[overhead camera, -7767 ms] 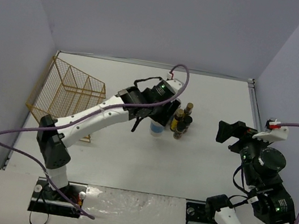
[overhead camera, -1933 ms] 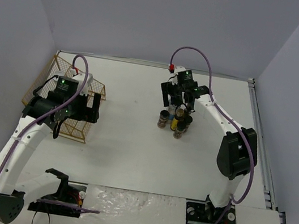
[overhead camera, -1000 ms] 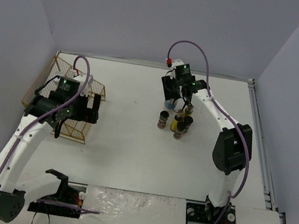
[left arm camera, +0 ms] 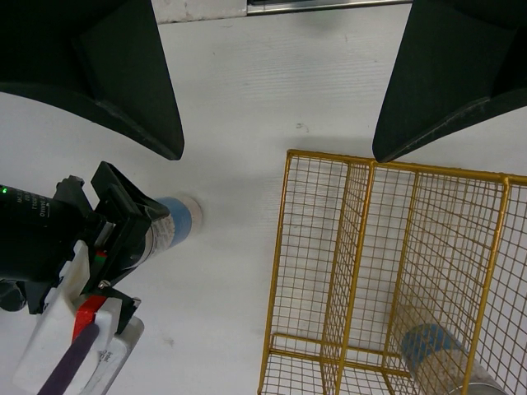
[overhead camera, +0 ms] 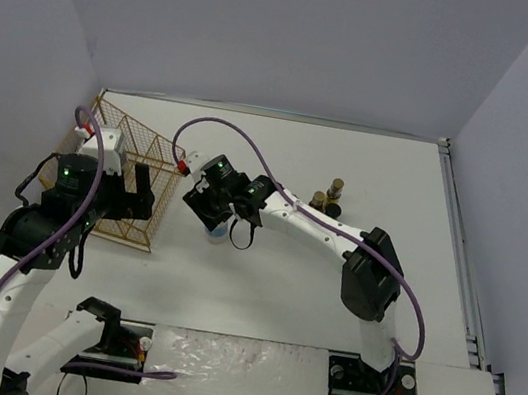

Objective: Organize the condiment bottles

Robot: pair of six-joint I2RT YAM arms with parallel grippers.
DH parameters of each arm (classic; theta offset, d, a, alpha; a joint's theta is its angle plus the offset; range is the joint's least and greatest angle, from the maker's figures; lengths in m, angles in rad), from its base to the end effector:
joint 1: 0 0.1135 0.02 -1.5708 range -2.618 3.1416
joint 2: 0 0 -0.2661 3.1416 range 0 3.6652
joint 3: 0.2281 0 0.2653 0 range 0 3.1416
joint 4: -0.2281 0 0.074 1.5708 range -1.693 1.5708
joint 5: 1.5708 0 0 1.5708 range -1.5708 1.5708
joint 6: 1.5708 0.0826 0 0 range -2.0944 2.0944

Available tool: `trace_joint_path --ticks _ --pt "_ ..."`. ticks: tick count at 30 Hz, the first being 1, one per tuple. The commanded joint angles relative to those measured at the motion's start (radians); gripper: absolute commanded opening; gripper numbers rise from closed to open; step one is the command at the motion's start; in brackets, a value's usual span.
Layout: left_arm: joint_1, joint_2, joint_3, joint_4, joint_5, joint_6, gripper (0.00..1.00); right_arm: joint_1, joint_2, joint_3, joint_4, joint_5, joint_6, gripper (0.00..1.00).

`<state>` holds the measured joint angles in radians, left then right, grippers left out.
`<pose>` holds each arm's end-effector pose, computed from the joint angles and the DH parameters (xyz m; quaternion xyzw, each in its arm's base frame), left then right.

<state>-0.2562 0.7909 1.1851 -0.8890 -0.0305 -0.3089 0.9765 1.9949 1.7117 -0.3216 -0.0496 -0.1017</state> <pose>0.1808 -0.0448 0.3830 -0.0304 0.8581 -0.1303 0.4957 0.2895 0.4357 0.2524 -0.4644 0.7539 0.2166 0.4113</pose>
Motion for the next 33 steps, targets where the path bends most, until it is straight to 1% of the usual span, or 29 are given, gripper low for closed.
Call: trace_joint_path --ticks 1,3,5,6,8,10,11,13,16,17,19,20,22,24,26,31,33 --pt "-0.006 0.007 0.015 0.023 0.021 -0.045 0.97 0.013 -0.034 -0.040 0.117 0.029 0.027 0.18" --pt "-0.006 0.005 0.024 0.002 0.016 -0.047 0.97 0.017 -0.032 -0.055 0.125 0.029 0.031 0.29" --pt "-0.006 0.005 0.028 -0.017 0.005 -0.053 0.97 0.024 -0.031 -0.061 0.125 0.033 0.034 0.42" --pt "-0.006 0.005 0.031 -0.031 -0.002 -0.056 0.97 0.029 -0.033 -0.061 0.125 0.037 0.036 0.45" --pt "-0.006 0.004 0.033 -0.044 0.000 -0.063 0.97 0.034 -0.038 -0.063 0.122 0.042 0.036 0.55" --pt "-0.006 0.004 0.030 -0.049 0.004 -0.068 0.97 0.033 -0.044 -0.065 0.122 0.043 0.036 0.70" --pt "-0.006 0.005 0.031 -0.054 0.008 -0.071 0.97 0.033 -0.052 -0.065 0.122 0.043 0.037 0.75" --pt "-0.006 0.007 0.033 -0.064 0.018 -0.078 0.97 0.034 -0.071 -0.064 0.122 0.044 0.041 0.84" --pt "-0.006 0.019 0.054 -0.078 0.030 -0.091 0.97 0.034 -0.117 -0.063 0.121 0.047 0.052 0.93" --pt "-0.006 0.023 0.059 -0.082 0.030 -0.094 0.97 0.034 -0.132 -0.057 0.113 0.079 0.057 0.95" --pt "-0.006 0.029 0.068 -0.084 0.030 -0.099 0.97 0.034 -0.176 -0.051 0.091 0.092 0.056 0.98" --pt "-0.006 0.037 0.076 -0.086 0.054 -0.105 0.97 0.034 -0.203 -0.044 0.081 0.098 0.056 0.99" --pt "-0.006 0.056 0.091 -0.089 0.073 -0.116 0.97 0.034 -0.245 -0.040 0.052 0.104 0.059 1.00" --pt "-0.006 0.078 0.116 -0.106 0.084 -0.141 0.97 0.036 -0.325 -0.040 0.013 0.125 0.069 1.00" --pt "-0.006 0.116 0.147 -0.120 0.083 -0.158 0.97 0.036 -0.388 -0.057 -0.028 0.172 0.094 1.00" --pt "-0.007 0.219 0.196 -0.172 0.100 -0.193 0.97 0.015 -0.676 -0.205 -0.043 0.351 0.191 1.00" --pt "-0.021 0.268 0.210 -0.172 0.112 -0.210 0.97 0.002 -0.769 -0.288 -0.048 0.447 0.242 1.00"
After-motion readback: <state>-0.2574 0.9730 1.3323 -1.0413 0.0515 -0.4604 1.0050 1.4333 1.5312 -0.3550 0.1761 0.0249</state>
